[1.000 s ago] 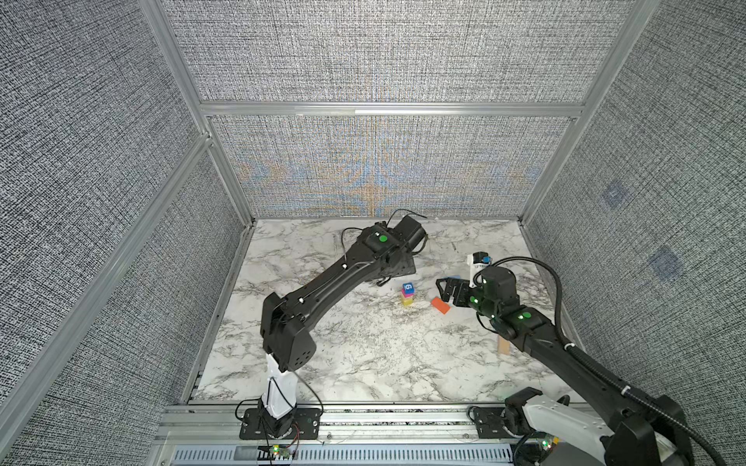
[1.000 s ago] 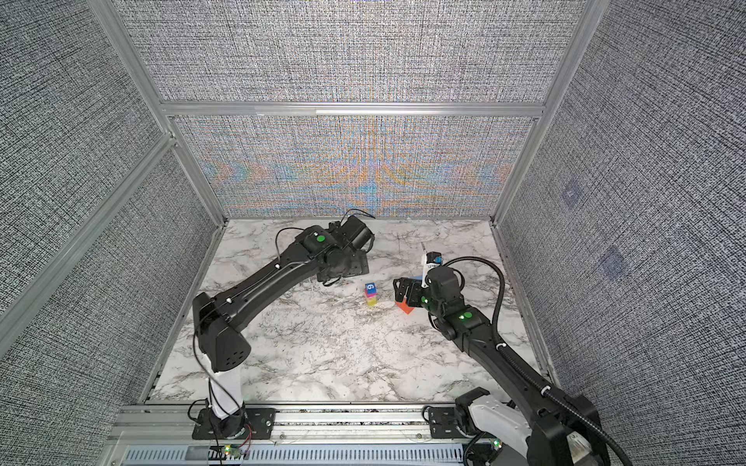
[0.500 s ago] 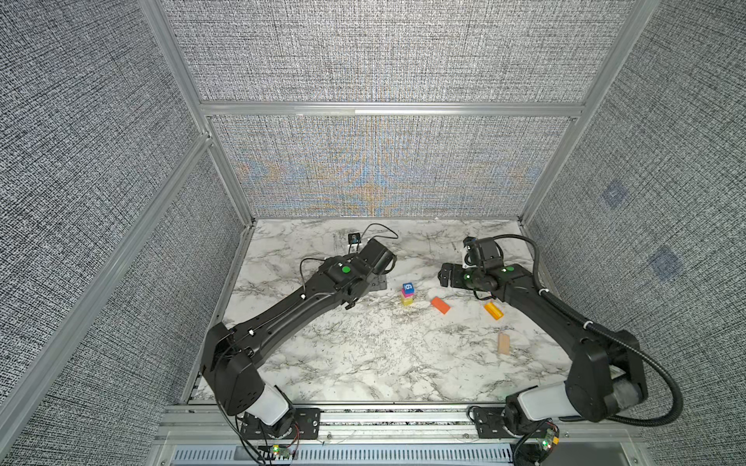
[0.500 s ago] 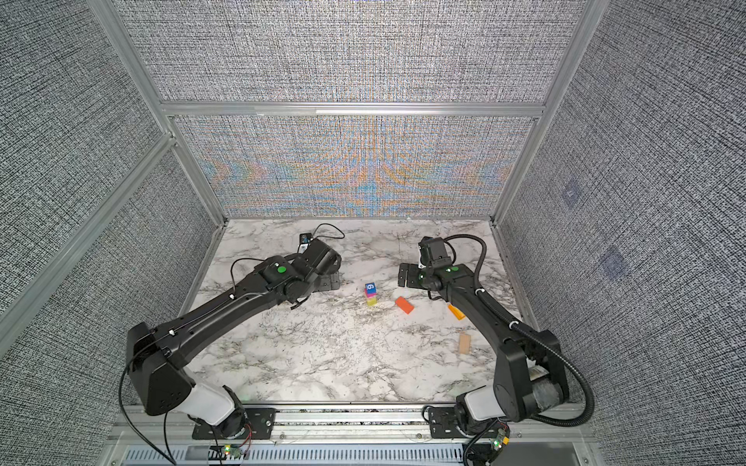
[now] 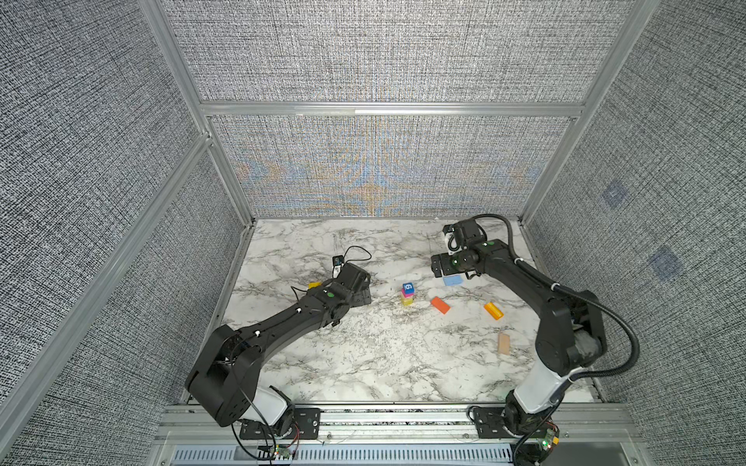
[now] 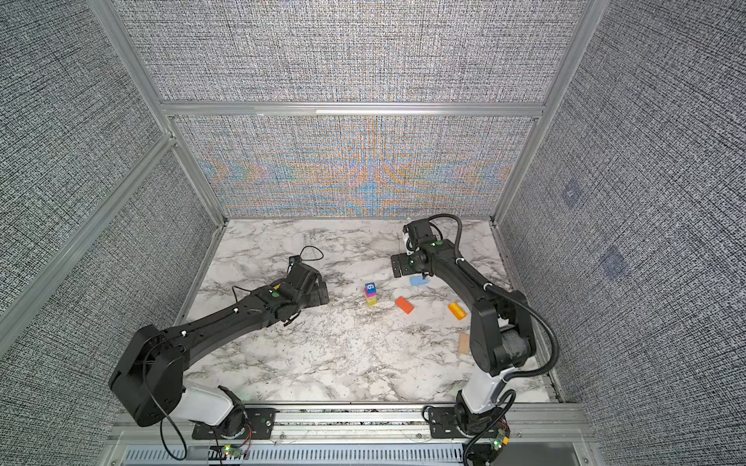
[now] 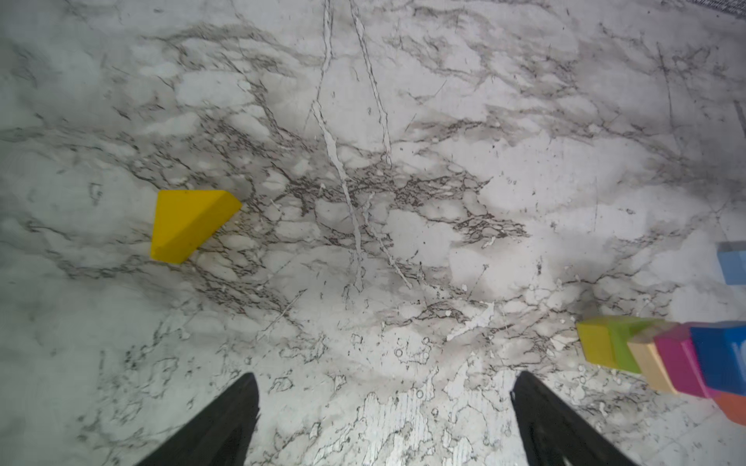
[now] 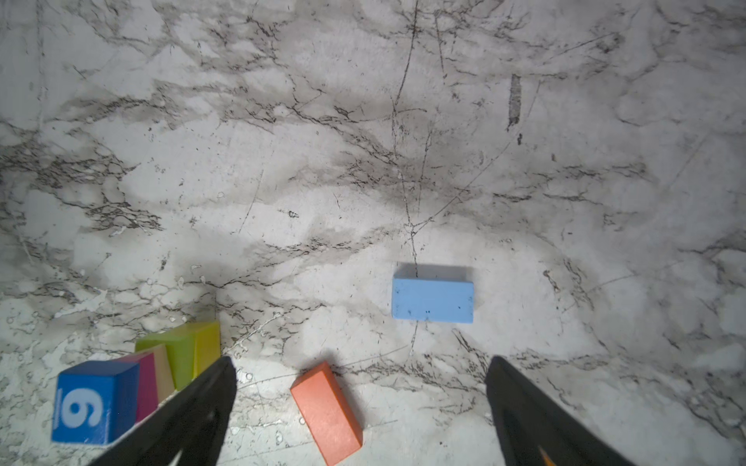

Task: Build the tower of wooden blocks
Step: 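Move the right gripper over the light-blue block while the left arm draws back, then lower the right gripper and close it on the light-blue block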

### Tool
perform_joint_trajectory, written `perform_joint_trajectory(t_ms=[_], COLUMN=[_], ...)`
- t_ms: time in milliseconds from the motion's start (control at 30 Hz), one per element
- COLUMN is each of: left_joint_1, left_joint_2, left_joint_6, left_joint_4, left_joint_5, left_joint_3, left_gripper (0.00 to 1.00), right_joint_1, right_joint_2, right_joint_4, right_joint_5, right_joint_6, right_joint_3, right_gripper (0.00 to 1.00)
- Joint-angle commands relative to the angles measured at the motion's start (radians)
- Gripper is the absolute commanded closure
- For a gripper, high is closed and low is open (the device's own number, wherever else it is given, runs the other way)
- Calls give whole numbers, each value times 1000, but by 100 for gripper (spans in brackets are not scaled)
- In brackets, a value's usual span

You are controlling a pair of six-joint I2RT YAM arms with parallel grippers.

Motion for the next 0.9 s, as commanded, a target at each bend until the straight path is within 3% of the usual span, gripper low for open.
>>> perform_joint_trajectory(t_ms=[0,133,333,867], left_joint_1=[4,10,20,21], left_joint_2=[1,-14,-4,110], left_joint_6=[11,44,40,26], left_joint_4=[162,198,285,311], left_joint_5=[-5,-49,-14,35], left_joint_3=[-44,-83,-132,-106], left_gripper=[1,1,1,1], right_joint_1=[-6,-20,-33,-106], right_joint_2=[64,137,209,302], right_joint_4=[-108,-145,-176,-200], right_joint_5=[11,-30,-73,-21], right_joint_6=[-81,-121,-149,-170], right_joint_3=[61,102,126,172], right_gripper=[2,2,1,5])
